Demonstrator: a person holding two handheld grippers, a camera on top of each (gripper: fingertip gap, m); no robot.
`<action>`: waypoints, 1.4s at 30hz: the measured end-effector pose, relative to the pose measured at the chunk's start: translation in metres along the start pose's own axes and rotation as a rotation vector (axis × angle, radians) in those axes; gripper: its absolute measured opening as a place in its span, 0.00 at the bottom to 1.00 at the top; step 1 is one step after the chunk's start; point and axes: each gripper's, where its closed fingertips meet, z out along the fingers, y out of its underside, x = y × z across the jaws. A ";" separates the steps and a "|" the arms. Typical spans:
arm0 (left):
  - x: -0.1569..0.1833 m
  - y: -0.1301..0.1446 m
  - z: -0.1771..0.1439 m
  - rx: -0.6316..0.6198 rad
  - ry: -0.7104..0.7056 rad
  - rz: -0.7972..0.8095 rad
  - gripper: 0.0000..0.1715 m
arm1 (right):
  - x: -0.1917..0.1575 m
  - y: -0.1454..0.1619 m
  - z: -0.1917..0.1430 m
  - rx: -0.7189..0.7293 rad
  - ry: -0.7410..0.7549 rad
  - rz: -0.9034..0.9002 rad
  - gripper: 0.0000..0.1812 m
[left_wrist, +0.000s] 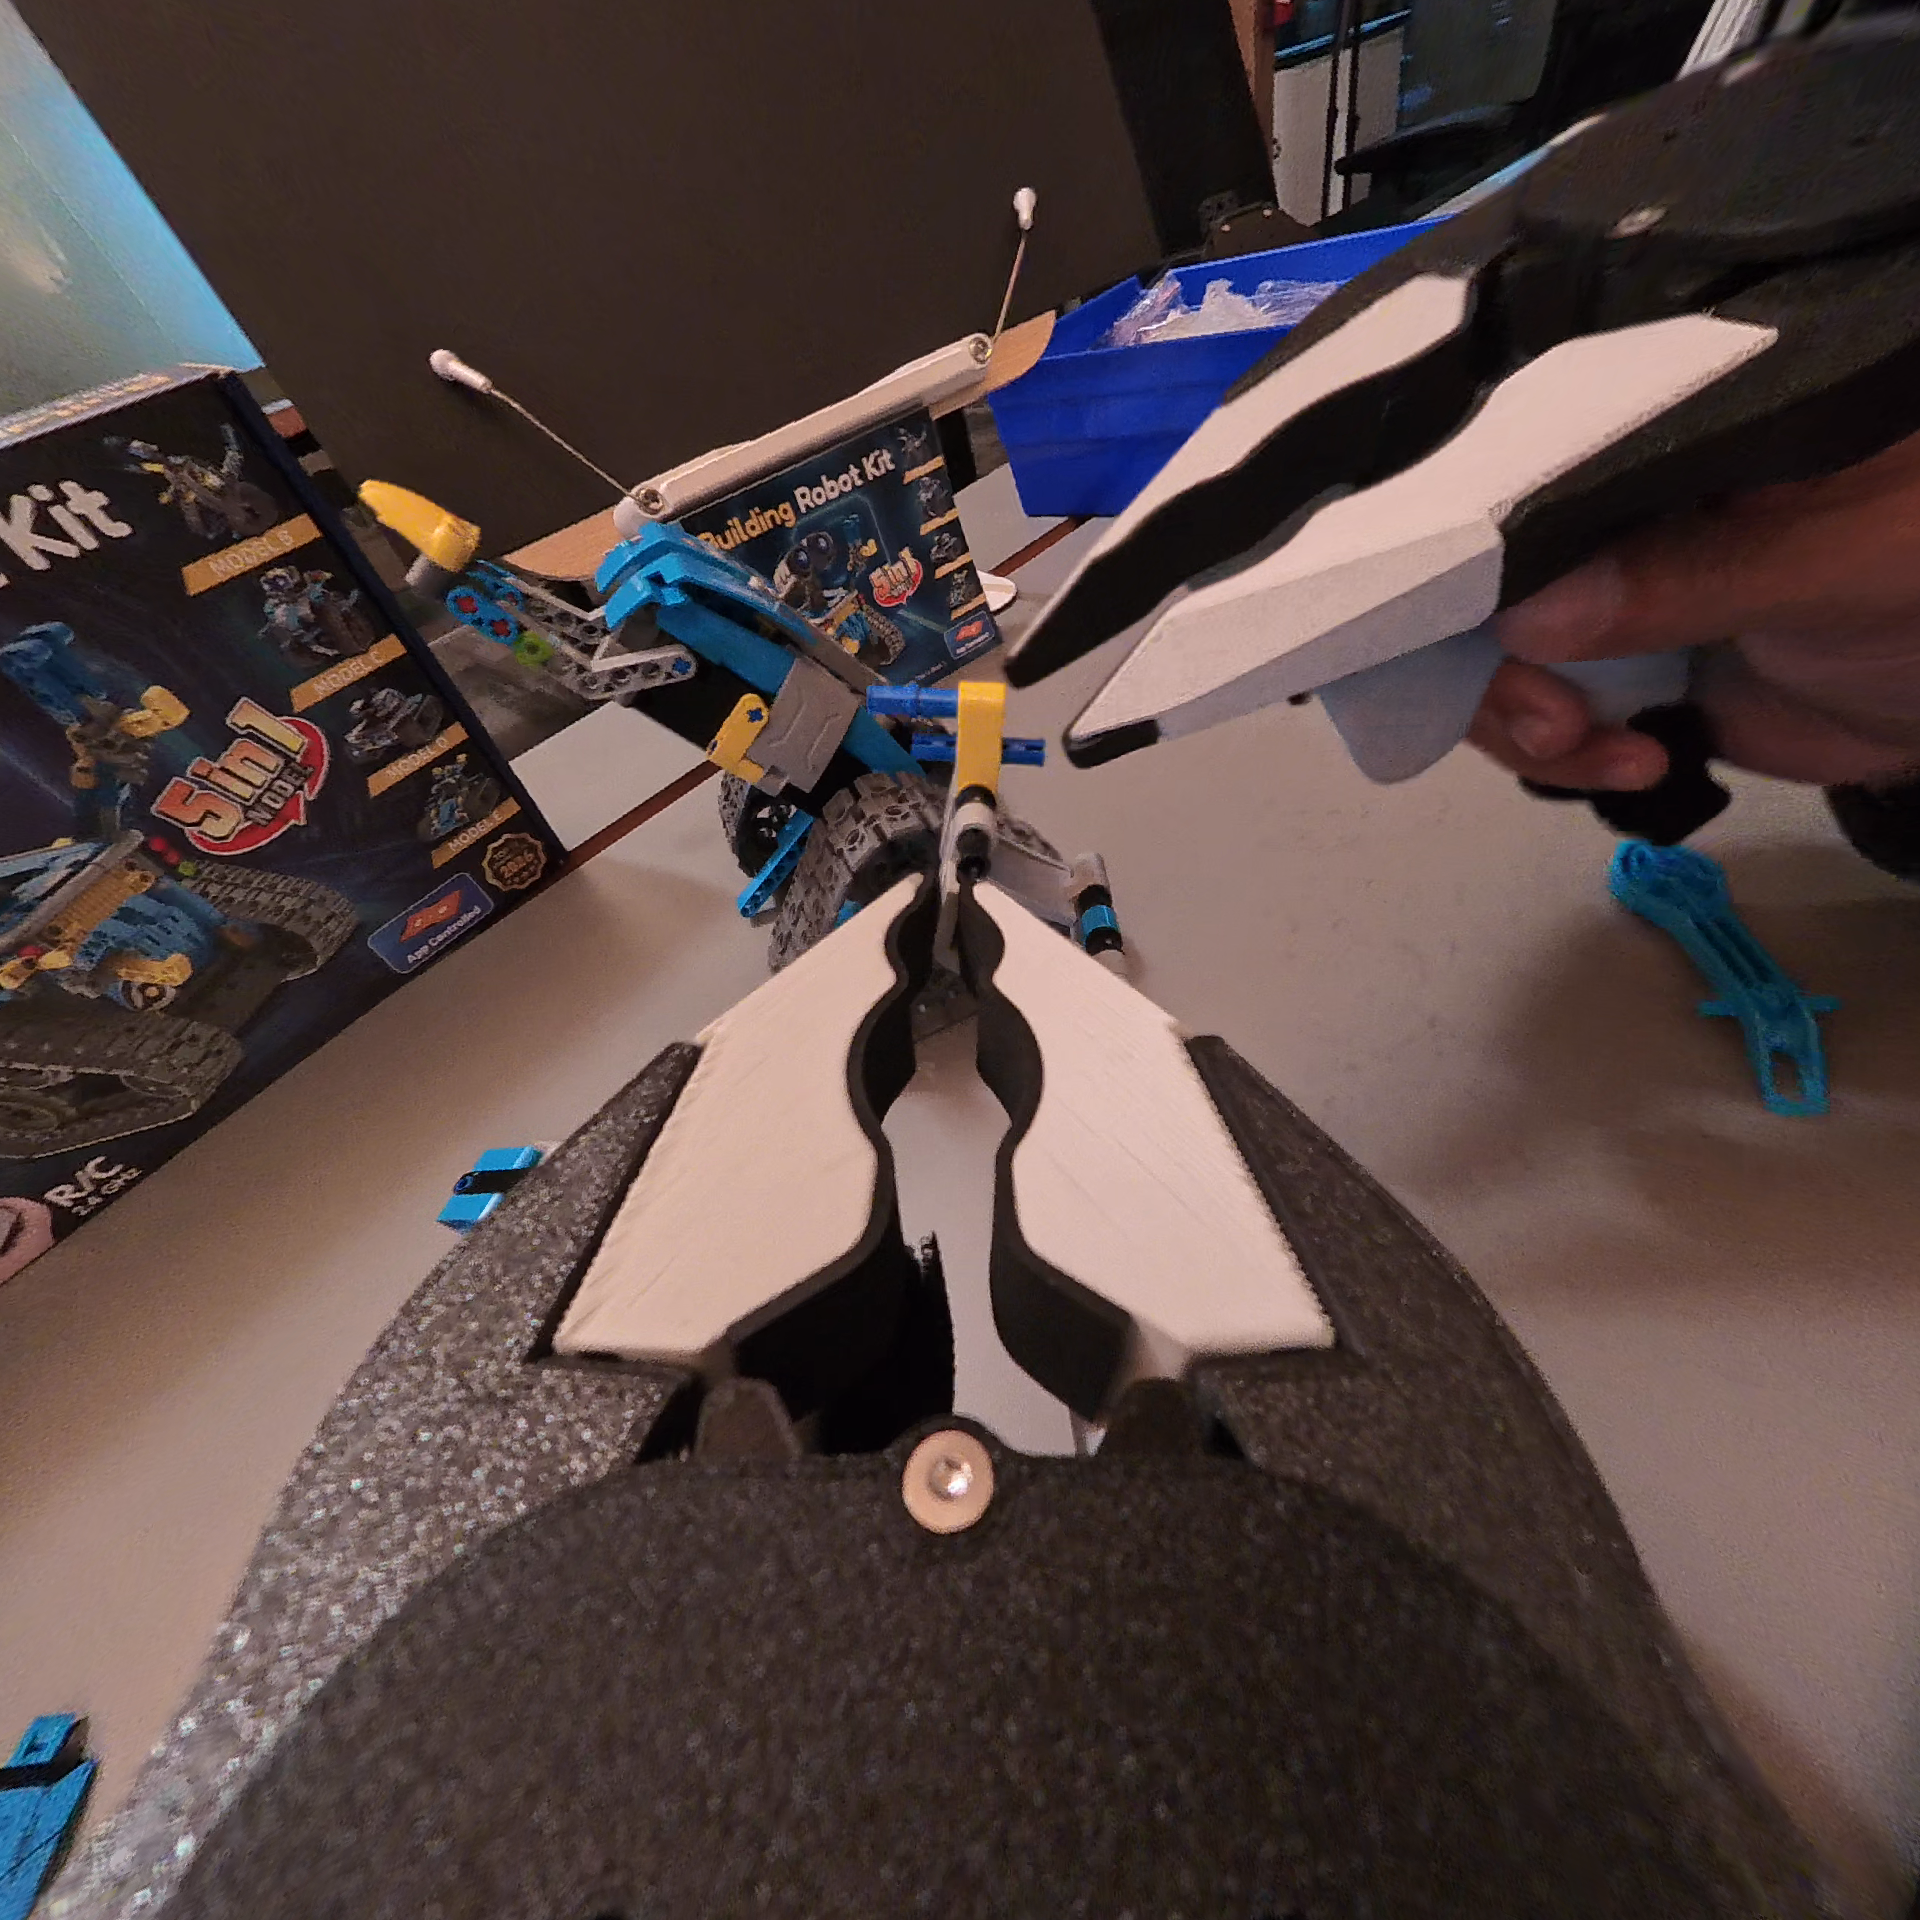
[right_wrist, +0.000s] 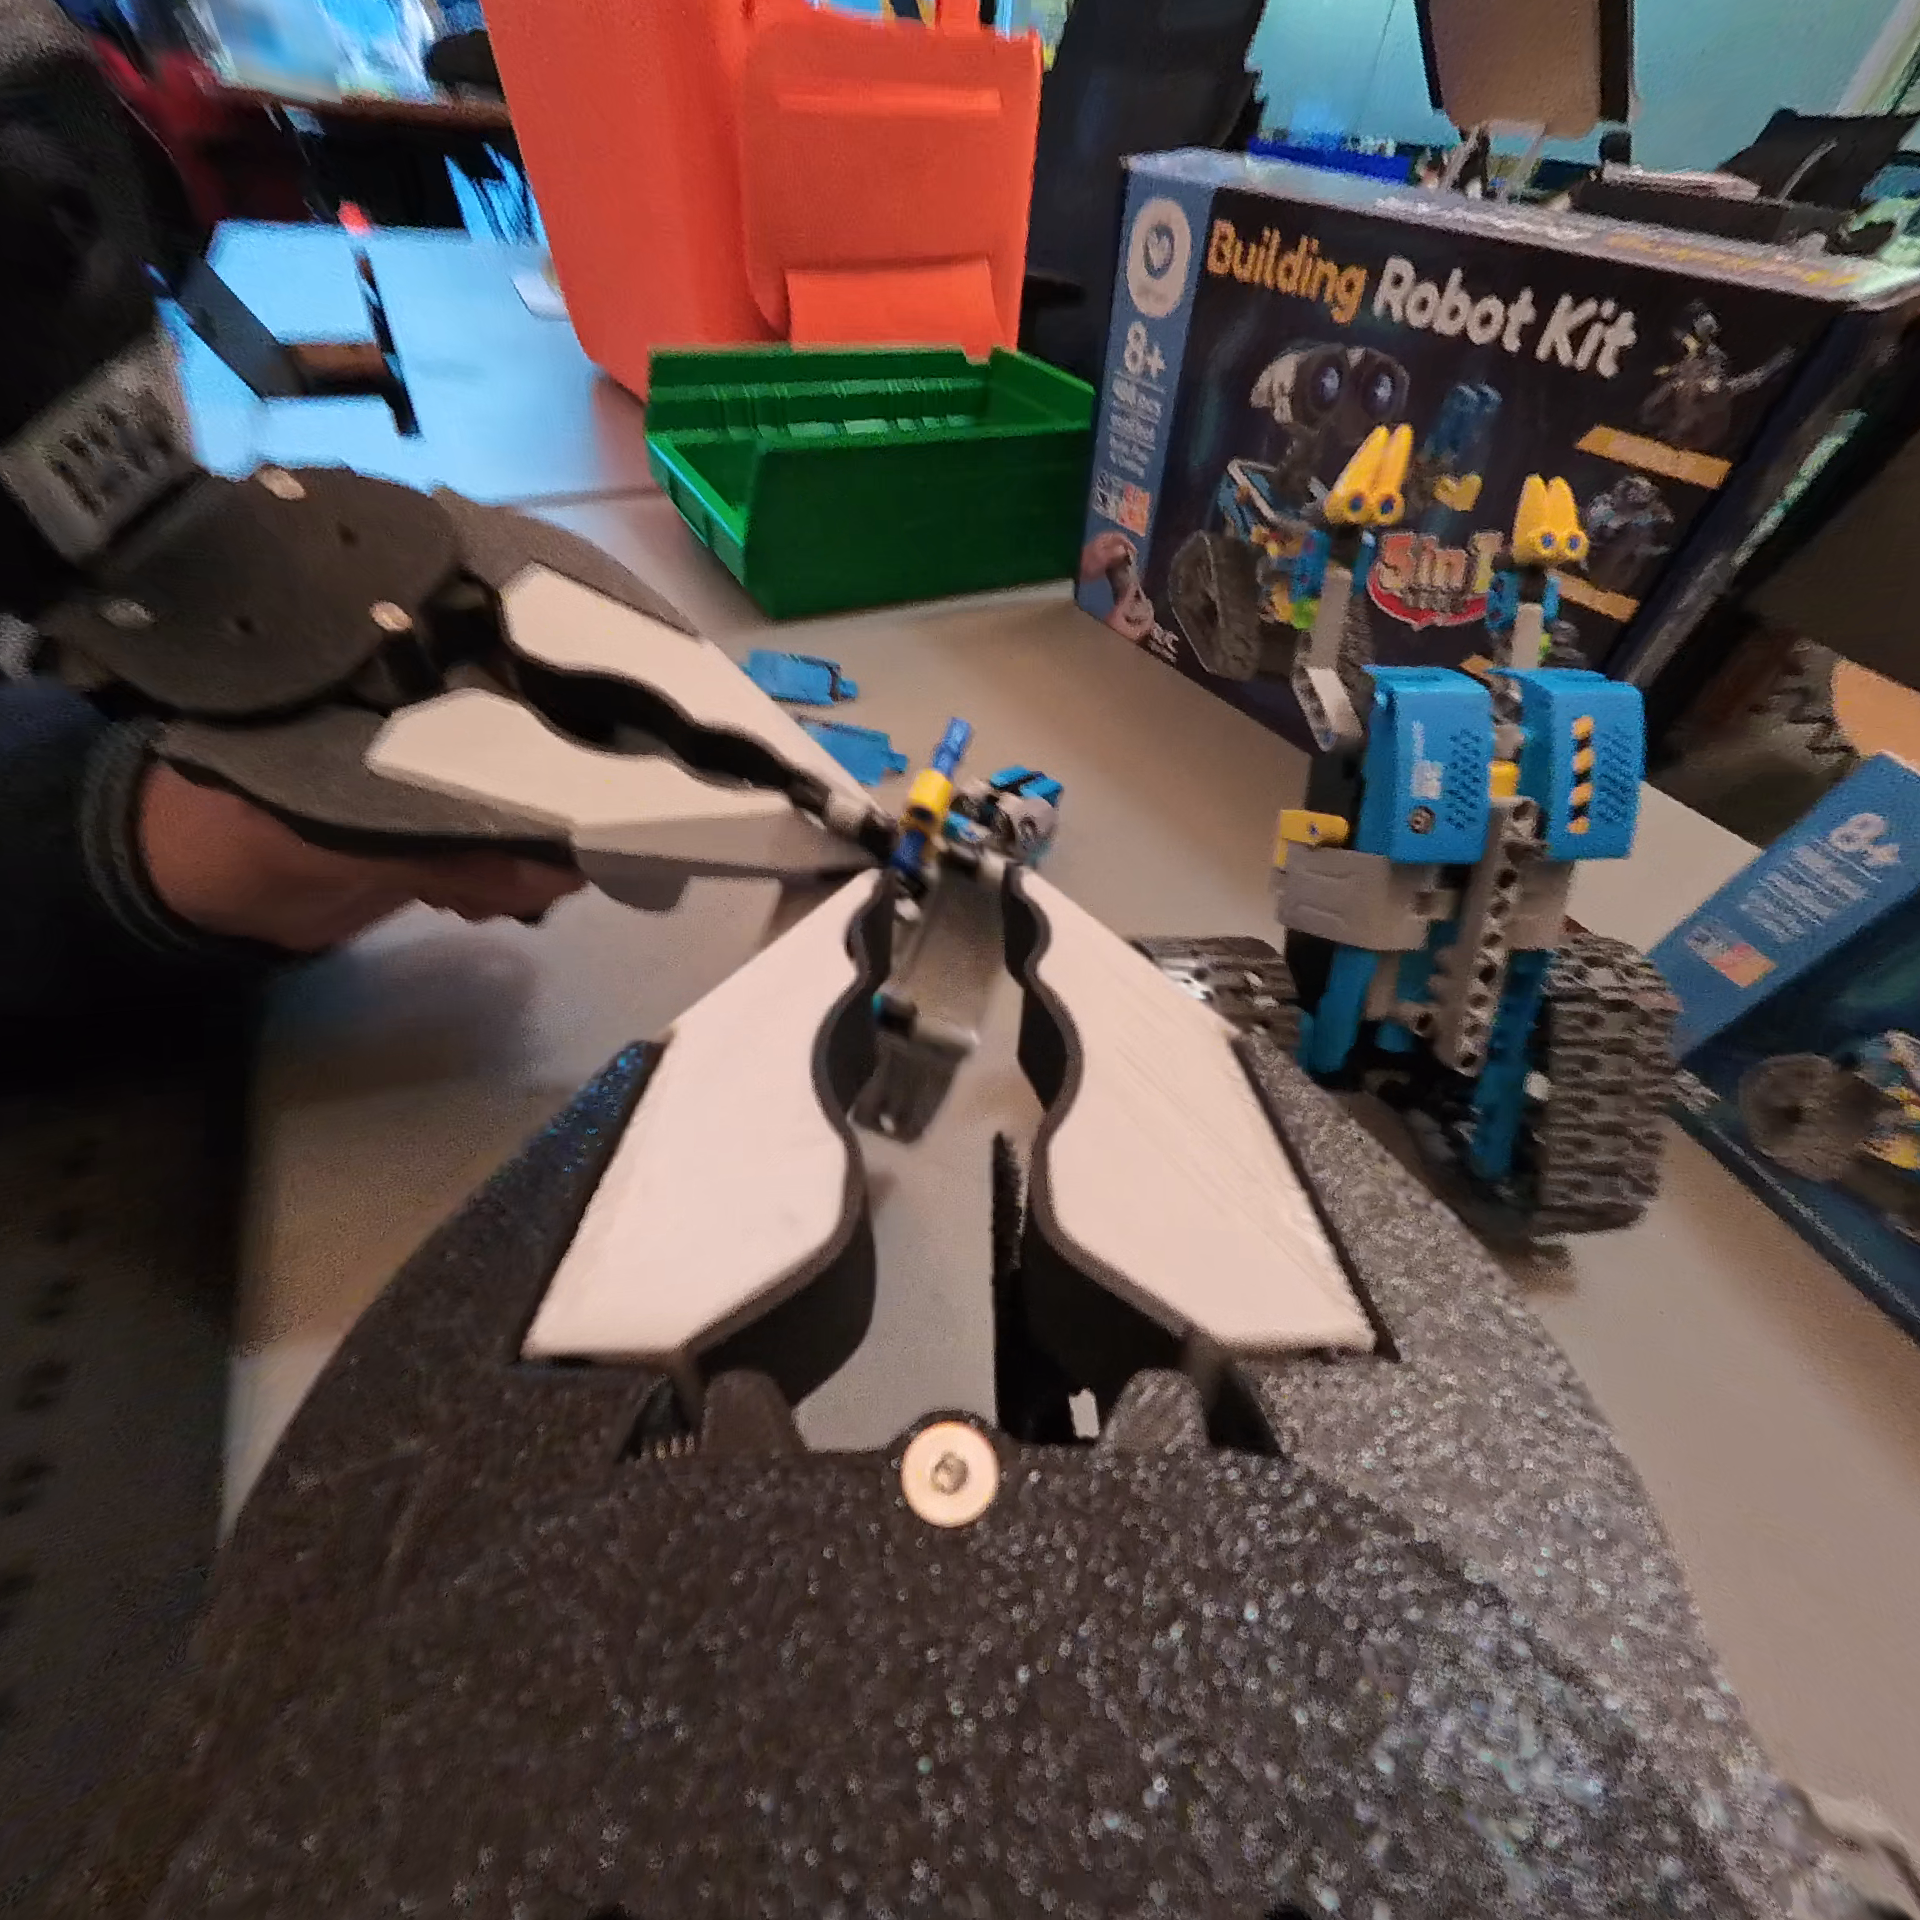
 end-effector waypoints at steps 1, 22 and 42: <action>-0.003 0.001 -0.001 -0.007 -0.029 0.032 0.01 | 0.004 0.005 -0.001 -0.024 0.010 -0.001 0.10; 0.020 -0.001 0.003 -0.024 -0.222 0.631 0.08 | -0.019 -0.005 -0.005 0.049 -0.298 0.374 0.01; 0.015 -0.008 0.003 -0.014 -0.214 0.462 0.10 | -0.004 -0.008 -0.006 0.119 -0.282 0.527 0.01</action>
